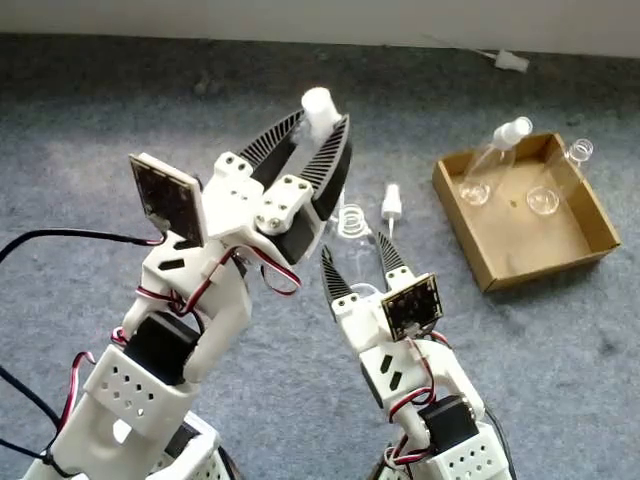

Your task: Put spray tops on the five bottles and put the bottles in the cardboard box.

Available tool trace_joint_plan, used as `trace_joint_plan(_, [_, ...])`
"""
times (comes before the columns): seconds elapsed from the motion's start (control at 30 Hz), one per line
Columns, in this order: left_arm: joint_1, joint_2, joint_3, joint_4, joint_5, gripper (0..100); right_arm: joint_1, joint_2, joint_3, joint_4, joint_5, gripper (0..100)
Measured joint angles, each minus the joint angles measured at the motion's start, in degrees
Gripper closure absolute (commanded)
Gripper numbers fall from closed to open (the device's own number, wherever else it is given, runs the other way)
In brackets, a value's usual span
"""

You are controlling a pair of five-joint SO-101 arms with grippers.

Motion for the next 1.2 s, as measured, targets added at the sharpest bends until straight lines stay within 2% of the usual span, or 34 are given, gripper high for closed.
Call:
trace_joint_plan(0.1, [0.4, 0.0, 0.0, 2.5, 0.0, 100, 0.0, 0.0, 0.0, 0.0, 0.0, 85.3])
trace_joint_plan(0.5, [0.4, 0.0, 0.0, 2.5, 0.0, 100, 0.0, 0.0, 0.0, 0.0, 0.0, 85.3])
trace_joint_plan(0.7, [0.4, -0.4, 0.0, -0.5, 0.0, 100, 0.0, 0.0, 0.0, 0.0, 0.0, 85.3])
trace_joint_plan(0.93, [0.4, -6.5, 0.0, -0.7, 0.0, 100, -0.2, 0.0, 0.0, 0.0, 0.0, 85.3])
trace_joint_plan(1.2, [0.4, -7.1, 0.0, -0.9, 0.0, 100, -0.2, 0.0, 0.0, 0.0, 0.0, 85.3])
